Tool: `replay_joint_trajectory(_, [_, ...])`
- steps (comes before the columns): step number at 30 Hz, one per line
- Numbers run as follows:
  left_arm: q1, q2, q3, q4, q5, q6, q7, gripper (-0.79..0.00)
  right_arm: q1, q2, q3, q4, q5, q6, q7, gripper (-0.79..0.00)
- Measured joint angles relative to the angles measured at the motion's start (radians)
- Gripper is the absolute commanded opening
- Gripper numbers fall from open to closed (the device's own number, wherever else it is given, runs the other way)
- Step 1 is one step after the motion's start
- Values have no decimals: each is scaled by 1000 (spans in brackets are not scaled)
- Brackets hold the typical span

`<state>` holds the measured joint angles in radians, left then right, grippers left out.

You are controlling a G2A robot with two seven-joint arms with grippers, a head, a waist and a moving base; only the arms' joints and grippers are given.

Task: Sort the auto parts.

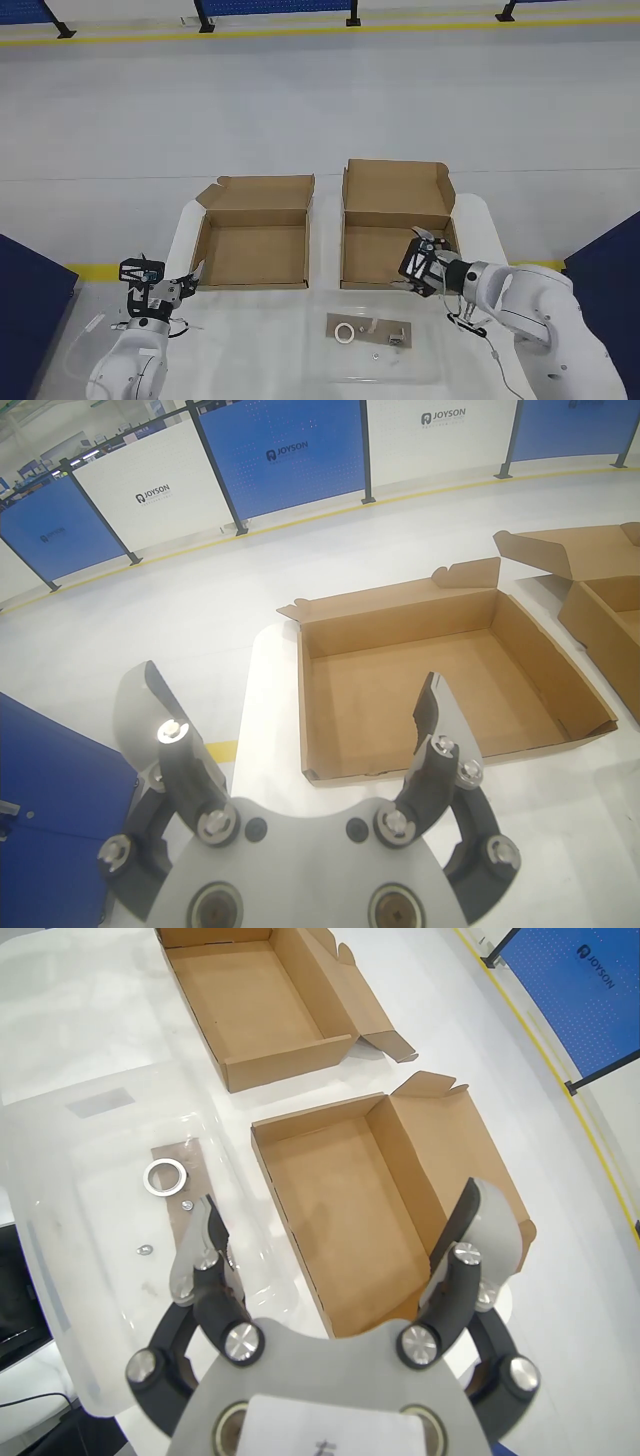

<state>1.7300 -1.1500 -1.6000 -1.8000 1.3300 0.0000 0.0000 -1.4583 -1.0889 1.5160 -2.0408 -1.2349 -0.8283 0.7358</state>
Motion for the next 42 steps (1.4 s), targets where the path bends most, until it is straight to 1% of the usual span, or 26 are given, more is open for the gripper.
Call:
replay_joint_trajectory(4, [0,0,0,0,0,0,0,0,36,11,-49,-34,-16,-100,109,0])
replay_joint_trajectory(6, [0,0,0,0,0,0,0,0,58,16,-81,-31,-3,-118,149,0])
replay_joint_trajectory(10, [0,0,0,0,0,0,0,0,101,48,-195,3,-20,-83,173,0])
replay_joint_trajectory(13, [0,0,0,0,0,0,0,0,127,71,-273,39,5,-44,212,0])
replay_joint_trajectory(20, [0,0,0,0,0,0,0,0,124,71,-269,37,3,-46,208,0])
replay_joint_trajectory(24, [0,0,0,0,0,0,0,0,126,78,-310,40,-40,-62,194,0])
replay_joint_trajectory(27, [0,0,0,0,0,0,0,0,139,89,-346,44,-51,-49,207,0])
replay_joint_trajectory(33, [0,0,0,0,0,0,0,0,196,129,-465,75,-19,18,274,0])
replay_joint_trajectory(38, [0,0,0,0,0,0,0,0,282,175,-586,92,96,109,365,0])
replay_joint_trajectory(42, [0,0,0,0,0,0,0,0,287,177,-591,92,102,114,370,0])
